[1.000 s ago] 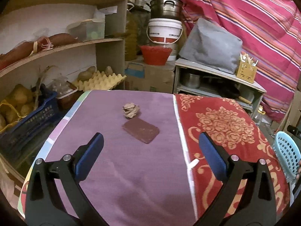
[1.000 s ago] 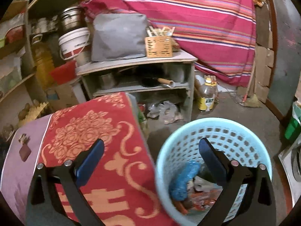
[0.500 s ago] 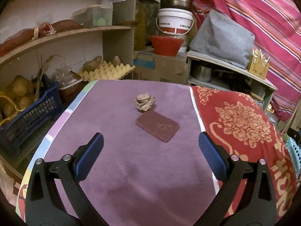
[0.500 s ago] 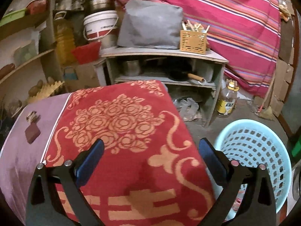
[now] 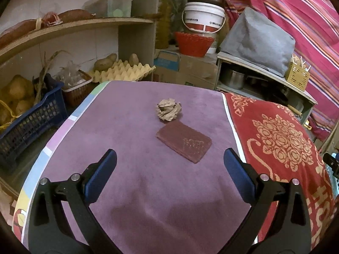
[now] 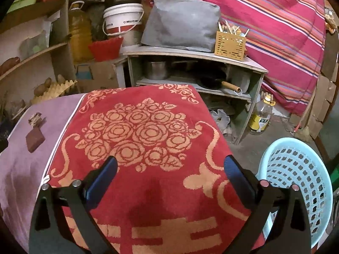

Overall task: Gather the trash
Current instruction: 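Move both open tools back over the table toward the brown scouring pad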

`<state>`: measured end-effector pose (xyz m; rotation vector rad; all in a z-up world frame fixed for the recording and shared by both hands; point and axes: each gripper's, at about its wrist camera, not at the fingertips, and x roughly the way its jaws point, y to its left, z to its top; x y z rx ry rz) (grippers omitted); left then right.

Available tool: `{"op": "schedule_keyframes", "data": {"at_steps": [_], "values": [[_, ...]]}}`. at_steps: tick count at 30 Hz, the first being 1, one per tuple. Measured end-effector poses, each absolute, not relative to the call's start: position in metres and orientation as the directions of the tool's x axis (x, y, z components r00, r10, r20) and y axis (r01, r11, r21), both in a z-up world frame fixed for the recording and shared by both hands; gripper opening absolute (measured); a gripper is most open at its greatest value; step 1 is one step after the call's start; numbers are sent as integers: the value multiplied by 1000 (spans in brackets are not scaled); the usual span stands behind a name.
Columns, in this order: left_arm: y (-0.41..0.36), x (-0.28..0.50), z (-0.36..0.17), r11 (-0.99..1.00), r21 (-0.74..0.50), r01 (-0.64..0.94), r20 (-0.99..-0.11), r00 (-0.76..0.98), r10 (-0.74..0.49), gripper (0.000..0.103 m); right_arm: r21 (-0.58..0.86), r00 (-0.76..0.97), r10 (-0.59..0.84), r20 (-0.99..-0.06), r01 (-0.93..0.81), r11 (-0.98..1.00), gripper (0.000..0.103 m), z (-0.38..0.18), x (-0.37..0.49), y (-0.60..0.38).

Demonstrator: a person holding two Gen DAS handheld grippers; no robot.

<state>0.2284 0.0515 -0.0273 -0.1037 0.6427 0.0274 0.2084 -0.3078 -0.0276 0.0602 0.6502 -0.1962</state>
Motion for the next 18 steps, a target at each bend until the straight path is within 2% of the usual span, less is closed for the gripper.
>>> {"op": "schedule_keyframes", "data": {"at_steps": [18], "values": [[25,265,-49,991,-136,-12,-665,742,-82,97,0,734,-119,-669,159,987,98,-51,232,-304]]}}
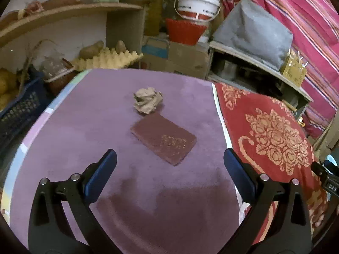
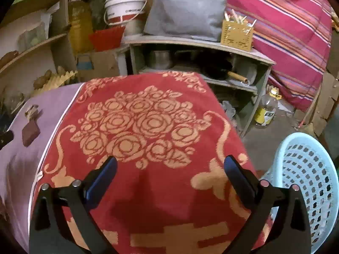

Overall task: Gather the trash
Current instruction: 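Move both open tools back over the table toward the brown scouring pad, then close the left tool on the edge of the brown scouring pad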

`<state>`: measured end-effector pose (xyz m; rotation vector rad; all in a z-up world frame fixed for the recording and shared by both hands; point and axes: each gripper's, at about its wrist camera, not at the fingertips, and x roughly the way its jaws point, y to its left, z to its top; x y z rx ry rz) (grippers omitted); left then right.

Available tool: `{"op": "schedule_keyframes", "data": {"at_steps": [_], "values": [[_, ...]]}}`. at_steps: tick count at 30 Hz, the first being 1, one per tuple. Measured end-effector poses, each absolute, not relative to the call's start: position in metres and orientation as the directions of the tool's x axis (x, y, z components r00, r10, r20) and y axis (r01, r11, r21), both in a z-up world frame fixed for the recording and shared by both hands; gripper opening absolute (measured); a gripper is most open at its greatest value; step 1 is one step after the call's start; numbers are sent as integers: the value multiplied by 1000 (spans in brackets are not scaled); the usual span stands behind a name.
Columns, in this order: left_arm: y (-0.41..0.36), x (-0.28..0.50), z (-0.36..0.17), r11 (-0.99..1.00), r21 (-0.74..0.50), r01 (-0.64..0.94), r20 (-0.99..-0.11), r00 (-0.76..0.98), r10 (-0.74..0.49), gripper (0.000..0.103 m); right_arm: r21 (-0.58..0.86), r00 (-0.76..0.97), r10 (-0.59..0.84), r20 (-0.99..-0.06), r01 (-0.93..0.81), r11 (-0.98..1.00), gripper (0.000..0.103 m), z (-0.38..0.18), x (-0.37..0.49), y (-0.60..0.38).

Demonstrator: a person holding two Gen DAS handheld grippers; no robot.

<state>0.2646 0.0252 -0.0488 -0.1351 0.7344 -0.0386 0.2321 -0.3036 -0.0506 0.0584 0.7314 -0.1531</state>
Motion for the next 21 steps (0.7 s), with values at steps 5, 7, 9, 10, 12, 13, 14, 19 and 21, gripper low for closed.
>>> {"op": "schedule_keyframes", "data": {"at_steps": [5,7,9,10,12,13,14,19,21], "values": [[22,291,-65,991,-123,-53,-729,682,-54,97,-4,738,-102,-667,133,991,98,-50,237,-300],[22,301,-69,992,-107,-74,-746,665,-31,97,0,738,-101,-668,136,991,98,-50,238,-302],[23,307,-70,992,-81,-99,-752,659,4,97,14,735,-89,-672,133,991,98,-51,238,-303],[23,310,-71,992,-76,-101,-756,655,9,97,17,735,-86,-673,132,991,98,-51,238,-304],[21,321,-73,992,-44,-116,-772,635,40,97,19,735,-84,-672,130,991,98,-50,239,-304],[20,325,-73,992,-26,-121,-774,631,56,97,19,735,-85,-672,131,991,98,-51,239,-304],[20,328,-72,992,-16,-126,-775,629,68,97,22,737,-83,-671,131,991,98,-51,238,-304],[28,333,-78,989,-72,-132,-793,609,24,98,6,724,-87,-684,125,992,98,-56,240,-303],[34,333,-79,985,-112,-134,-794,608,-8,97,5,722,-88,-686,126,992,98,-56,239,-302]]}}
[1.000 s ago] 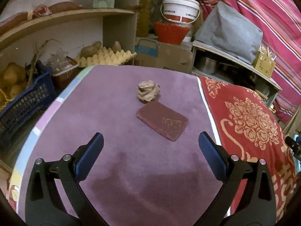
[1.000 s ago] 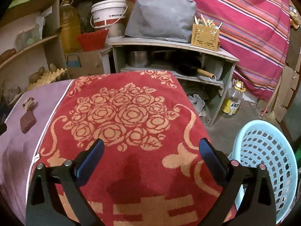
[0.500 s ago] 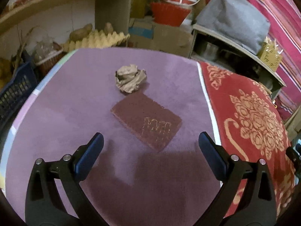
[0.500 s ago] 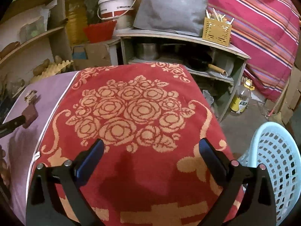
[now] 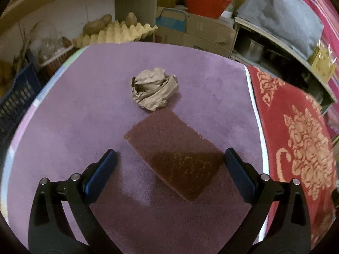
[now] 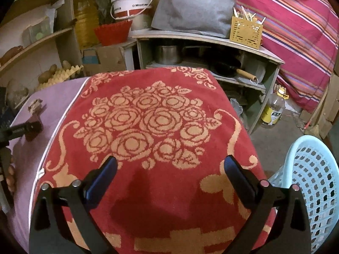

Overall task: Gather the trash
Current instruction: 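Close the left tool on the edge of the brown scouring pad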

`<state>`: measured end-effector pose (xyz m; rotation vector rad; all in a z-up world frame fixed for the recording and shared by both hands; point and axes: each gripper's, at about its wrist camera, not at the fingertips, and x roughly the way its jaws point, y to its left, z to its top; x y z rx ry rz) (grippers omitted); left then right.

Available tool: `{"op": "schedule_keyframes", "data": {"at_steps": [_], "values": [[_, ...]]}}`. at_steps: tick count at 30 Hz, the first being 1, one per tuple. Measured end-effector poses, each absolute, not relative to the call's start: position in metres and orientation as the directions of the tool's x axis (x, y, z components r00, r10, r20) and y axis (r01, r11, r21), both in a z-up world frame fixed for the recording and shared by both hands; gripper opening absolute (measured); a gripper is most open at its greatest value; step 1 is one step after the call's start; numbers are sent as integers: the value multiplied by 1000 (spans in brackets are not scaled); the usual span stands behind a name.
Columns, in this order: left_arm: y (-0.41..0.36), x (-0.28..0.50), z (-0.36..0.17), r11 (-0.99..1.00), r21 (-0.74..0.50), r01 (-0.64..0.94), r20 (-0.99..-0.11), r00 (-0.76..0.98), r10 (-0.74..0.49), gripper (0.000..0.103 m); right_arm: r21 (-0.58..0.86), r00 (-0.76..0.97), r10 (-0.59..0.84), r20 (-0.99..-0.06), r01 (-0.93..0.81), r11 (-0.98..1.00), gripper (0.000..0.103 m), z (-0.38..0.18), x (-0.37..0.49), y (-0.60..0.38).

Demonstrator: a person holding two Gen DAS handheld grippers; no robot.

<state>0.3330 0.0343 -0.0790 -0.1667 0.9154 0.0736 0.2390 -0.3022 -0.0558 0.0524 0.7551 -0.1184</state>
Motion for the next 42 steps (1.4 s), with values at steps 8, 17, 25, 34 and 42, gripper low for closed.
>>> {"op": "schedule_keyframes", "data": {"at_steps": [8,17,25,34,42], "values": [[30,328,-77,987,-137,-90,-772,634,-49,81,4,726,-80,-683,113,994,98,-55,238,-299],[37,324,-73,981,-171,-96,-765,641,-70,68,16,729,-74,-681,115,993,98,-54,239,-301],[35,325,-75,977,-168,-127,-774,631,-51,85,6,730,-73,-680,104,995,98,-53,239,-300],[26,339,-80,970,-84,-227,-804,590,68,98,9,729,-64,-682,96,995,98,-54,239,-294],[23,336,-79,977,-89,-192,-794,606,47,85,12,728,-67,-682,103,995,98,-54,239,-298]]}}
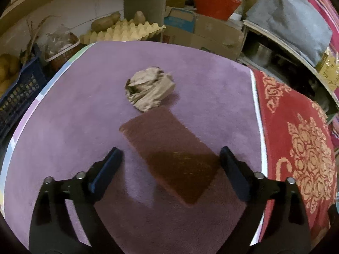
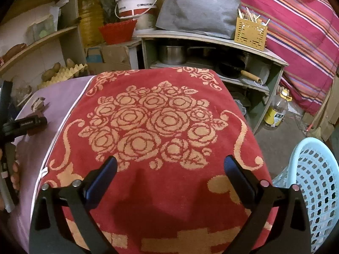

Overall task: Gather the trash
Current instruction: 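Close the left tool on the edge of the brown scouring pad, then lift the brown scouring pad with the left tool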

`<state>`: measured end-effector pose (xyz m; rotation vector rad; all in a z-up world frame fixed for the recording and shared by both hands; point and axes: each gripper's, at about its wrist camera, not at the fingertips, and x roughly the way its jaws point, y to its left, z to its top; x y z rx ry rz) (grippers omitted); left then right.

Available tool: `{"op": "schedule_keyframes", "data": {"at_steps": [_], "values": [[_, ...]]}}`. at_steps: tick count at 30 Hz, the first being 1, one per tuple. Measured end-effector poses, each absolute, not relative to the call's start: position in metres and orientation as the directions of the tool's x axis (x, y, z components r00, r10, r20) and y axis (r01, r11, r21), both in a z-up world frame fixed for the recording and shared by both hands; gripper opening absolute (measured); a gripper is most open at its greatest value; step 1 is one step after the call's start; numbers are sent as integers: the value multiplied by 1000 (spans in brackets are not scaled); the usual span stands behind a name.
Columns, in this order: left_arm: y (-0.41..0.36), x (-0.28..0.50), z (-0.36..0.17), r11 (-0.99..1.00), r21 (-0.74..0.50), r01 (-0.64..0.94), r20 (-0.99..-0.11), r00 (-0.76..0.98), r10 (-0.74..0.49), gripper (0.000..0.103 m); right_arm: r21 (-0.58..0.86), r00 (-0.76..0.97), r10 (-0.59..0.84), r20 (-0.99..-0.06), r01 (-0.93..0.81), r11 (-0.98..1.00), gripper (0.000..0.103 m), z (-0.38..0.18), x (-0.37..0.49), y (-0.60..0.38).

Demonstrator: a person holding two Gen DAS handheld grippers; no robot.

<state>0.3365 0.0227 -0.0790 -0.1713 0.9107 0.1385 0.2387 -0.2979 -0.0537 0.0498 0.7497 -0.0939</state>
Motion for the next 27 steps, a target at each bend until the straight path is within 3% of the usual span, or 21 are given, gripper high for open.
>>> {"op": "schedule_keyframes", "data": {"at_steps": [2,10,13,16,27], "values": [[21,334,-77,981,-102,-166,-791,612,21,77,16,730,-65,-681,103,995,98,-53,239,-299],[24,328,-75,980,-143,-139,-785,619,-27,71,16,733,-61,-678,97,995,98,-52,239,-298],[28,323,-69,977,-165,-137,-775,630,-43,53,24,734,-59,-677,102,994,98,-52,238,-300],[35,318,-67,970,-204,-133,-773,630,-76,46,25,734,-58,-677,101,995,98,-51,239,-300],[59,297,-65,955,-291,-55,-763,616,-197,34,30,737,-58,-674,106,994,98,-50,237,-302]]}}
